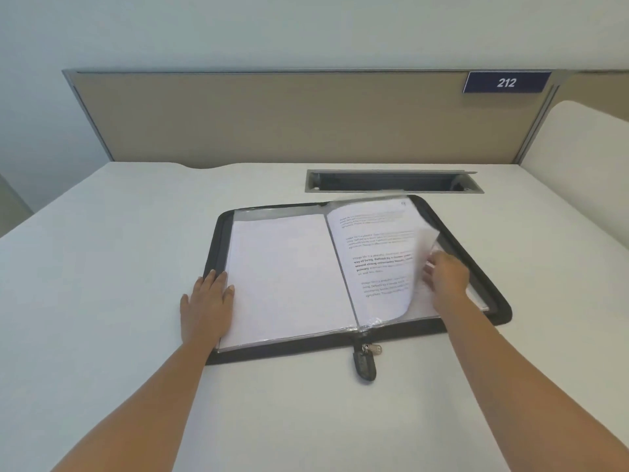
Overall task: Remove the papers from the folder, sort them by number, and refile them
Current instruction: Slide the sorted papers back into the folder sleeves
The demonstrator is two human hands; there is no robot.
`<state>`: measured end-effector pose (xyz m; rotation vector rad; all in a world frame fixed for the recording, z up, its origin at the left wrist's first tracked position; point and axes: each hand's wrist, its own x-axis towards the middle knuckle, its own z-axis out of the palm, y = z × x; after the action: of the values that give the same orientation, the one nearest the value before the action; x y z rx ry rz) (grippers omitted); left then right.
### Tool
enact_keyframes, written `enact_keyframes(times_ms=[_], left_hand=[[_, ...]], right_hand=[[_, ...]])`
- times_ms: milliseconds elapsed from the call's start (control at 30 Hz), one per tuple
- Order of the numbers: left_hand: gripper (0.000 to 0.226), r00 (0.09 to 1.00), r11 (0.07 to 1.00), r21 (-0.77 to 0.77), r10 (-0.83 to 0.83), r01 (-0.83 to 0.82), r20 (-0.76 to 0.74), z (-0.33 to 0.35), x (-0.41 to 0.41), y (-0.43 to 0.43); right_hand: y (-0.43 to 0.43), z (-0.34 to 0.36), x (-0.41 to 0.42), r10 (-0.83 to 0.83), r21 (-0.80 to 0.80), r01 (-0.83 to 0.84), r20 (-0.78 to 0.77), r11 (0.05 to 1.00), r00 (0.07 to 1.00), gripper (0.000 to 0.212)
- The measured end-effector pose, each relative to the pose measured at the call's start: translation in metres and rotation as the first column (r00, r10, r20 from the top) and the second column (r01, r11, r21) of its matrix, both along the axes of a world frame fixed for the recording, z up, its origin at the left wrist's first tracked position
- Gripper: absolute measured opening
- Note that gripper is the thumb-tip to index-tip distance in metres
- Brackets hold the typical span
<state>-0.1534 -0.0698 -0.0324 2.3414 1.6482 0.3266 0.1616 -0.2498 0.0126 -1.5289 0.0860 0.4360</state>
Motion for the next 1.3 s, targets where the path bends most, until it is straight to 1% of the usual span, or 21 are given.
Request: enact_keyframes(times_ms=[33,100,167,200,233,267,300,333,367,400,433,467,500,600,667,767,900,1000,1100,1200,1300], left_hand=[[0.046,1.000,1.000,0.001,0.000,0.000,-0.002,0.000,0.000,0.000],[0.046,1.000,1.000,0.001,-0.002,0.002,-0.001,0.000,0.000,0.000],[0.046,1.000,1.000,-0.003,-0.007,0.007,0.002,0.001,0.000,-0.001],[0.046,1.000,1.000,-0.006,-0.009,0.009,0.005,0.002,0.000,-0.001],[0.046,1.000,1.000,-0.009,-0.011,0.011,0.007,0.002,-0.001,-0.001],[0.046,1.000,1.000,-0.011,-0.012,0.012,0.010,0.003,-0.001,-0.001],[0.046,1.000,1.000,-0.013,-0.011,0.012,0.013,0.003,-0.001,-0.001],[0.046,1.000,1.000,-0.016,-0.010,0.010,0.018,0.004,-0.001,-0.002],[0.046,1.000,1.000,-0.018,-0.007,0.007,0.024,0.005,-0.001,-0.003],[0.047,0.999,1.000,-0.020,-0.001,0.001,0.032,0.005,0.000,-0.005],[0.047,0.999,1.000,-0.023,0.009,-0.008,0.040,0.006,0.001,-0.007],[0.048,0.999,0.999,-0.026,0.020,-0.019,0.045,0.007,0.002,-0.010],[0.049,0.999,0.999,-0.026,0.030,-0.029,0.042,0.007,0.003,-0.013],[0.058,0.997,0.997,0.001,0.072,-0.072,-0.025,0.010,0.012,-0.027],[0.068,0.992,0.994,0.021,0.112,-0.111,-0.062,0.014,0.024,-0.040],[0.080,0.989,0.991,-0.006,0.135,-0.136,-0.062,0.016,0.046,-0.059],[0.093,0.977,0.969,-0.129,0.207,-0.212,-0.051,0.013,0.067,-0.077],[0.095,0.972,0.959,-0.155,0.231,-0.236,-0.051,0.010,0.073,-0.085],[0.088,0.972,0.958,-0.166,0.231,-0.234,-0.037,0.012,0.077,-0.087],[0.077,0.976,0.958,-0.187,0.219,-0.216,-0.005,0.015,0.082,-0.089],[0.067,0.965,0.957,-0.219,0.222,-0.189,0.138,0.023,0.092,-0.092]], right_hand=[[-0.005,0.001,0.004,-0.077,-0.018,0.078,0.056,0.997,0.995,0.020],[-0.010,0.008,0.002,-0.183,-0.019,0.192,0.224,0.981,0.957,0.026],[-0.007,0.018,-0.009,-0.195,-0.019,0.221,0.403,0.975,0.894,0.027],[-0.005,0.022,-0.016,-0.174,-0.035,0.221,0.506,0.975,0.845,0.027],[-0.002,0.024,-0.023,-0.129,-0.065,0.217,0.628,0.974,0.767,0.028],[0.001,0.025,-0.031,-0.056,-0.111,0.208,0.750,0.972,0.659,0.029],[0.004,0.023,-0.037,0.034,-0.167,0.206,0.849,0.964,0.527,0.030],[0.008,0.019,-0.043,0.131,-0.228,0.211,0.910,0.951,0.393,0.029],[0.011,0.015,-0.048,0.225,-0.290,0.219,0.933,0.932,0.280,0.026],[0.013,0.010,-0.052,0.308,-0.347,0.218,0.931,0.912,0.194,0.022],[0.014,0.004,-0.053,0.381,-0.403,0.199,0.914,0.893,0.142,0.019],[0.015,-0.003,-0.052,0.450,-0.467,0.159,0.883,0.870,0.131,0.018],[0.015,-0.009,-0.050,0.521,-0.538,0.108,0.840,0.836,0.151,0.019],[0.010,-0.025,-0.035,0.723,-0.743,-0.014,0.647,0.669,0.242,0.025],[0.002,-0.031,-0.023,0.783,-0.812,-0.019,0.555,0.583,0.279,0.032],[-0.011,-0.035,-0.003,0.821,-0.870,-0.014,0.460,0.493,0.337,0.038],[-0.033,-0.038,0.019,0.809,-0.879,-0.002,0.438,0.477,0.392,0.041],[-0.047,-0.040,0.036,0.798,-0.883,-0.018,0.415,0.469,0.437,0.046],[-0.057,-0.043,0.050,0.785,-0.873,-0.019,0.429,0.488,0.446,0.047],[-0.061,-0.045,0.057,0.781,-0.860,-0.043,0.440,0.508,0.443,0.047],[-0.062,-0.046,0.063,0.778,-0.844,-0.096,0.435,0.528,0.452,0.046]])
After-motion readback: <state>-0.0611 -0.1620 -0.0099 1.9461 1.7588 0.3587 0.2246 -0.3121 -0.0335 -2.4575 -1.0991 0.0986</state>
